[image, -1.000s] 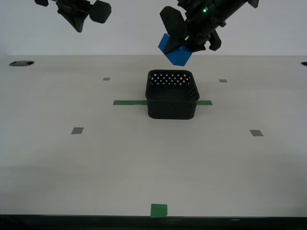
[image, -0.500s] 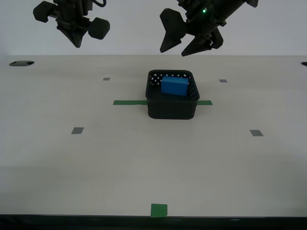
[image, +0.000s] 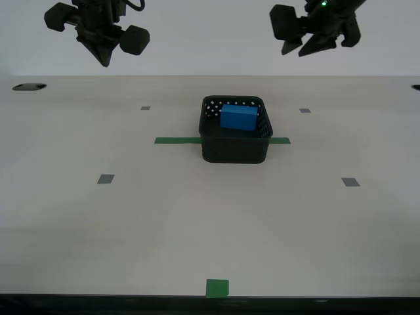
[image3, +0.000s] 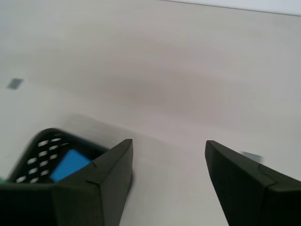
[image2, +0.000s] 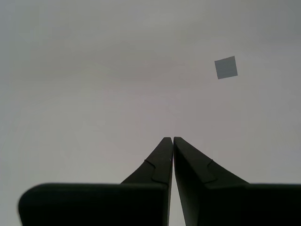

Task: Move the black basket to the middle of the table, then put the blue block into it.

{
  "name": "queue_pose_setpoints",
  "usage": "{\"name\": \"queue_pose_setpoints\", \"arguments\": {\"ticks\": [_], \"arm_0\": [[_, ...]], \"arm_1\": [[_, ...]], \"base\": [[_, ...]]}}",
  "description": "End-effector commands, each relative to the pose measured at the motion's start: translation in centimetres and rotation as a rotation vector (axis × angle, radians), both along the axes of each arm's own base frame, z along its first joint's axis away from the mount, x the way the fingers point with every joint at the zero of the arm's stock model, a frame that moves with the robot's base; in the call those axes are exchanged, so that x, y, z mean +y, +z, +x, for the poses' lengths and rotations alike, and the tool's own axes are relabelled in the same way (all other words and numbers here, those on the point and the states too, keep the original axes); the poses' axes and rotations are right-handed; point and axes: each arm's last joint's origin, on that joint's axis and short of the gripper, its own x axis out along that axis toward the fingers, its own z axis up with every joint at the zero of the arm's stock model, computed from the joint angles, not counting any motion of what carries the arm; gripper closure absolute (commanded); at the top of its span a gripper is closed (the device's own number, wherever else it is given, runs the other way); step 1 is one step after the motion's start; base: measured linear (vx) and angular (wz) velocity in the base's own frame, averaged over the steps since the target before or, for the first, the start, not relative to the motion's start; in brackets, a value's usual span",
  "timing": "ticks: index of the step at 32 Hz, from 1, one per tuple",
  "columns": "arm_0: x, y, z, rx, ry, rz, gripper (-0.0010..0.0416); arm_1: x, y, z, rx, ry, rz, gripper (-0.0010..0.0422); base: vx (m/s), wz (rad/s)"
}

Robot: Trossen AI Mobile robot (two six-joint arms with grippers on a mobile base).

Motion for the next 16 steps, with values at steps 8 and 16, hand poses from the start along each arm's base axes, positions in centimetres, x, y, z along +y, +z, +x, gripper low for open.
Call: {"name": "queue_pose_setpoints", "arguments": {"ticks": [8,16], "arm_0": [[-9.3,-0.1,1.7,0.001,-0.236,-0.002,0.0303],[-9.2,0.0,1.7,-0.002,-0.233,-0.001,0.0301]], "arm_1": [[0.0,0.1,0.1,-0.013,0.001,-0.003,0.0412],[-0.1,0.1,0.1,-0.015,0.001,-0.004,0.0412]], "base": [[0.0,0.0],[0.0,0.0]]}}
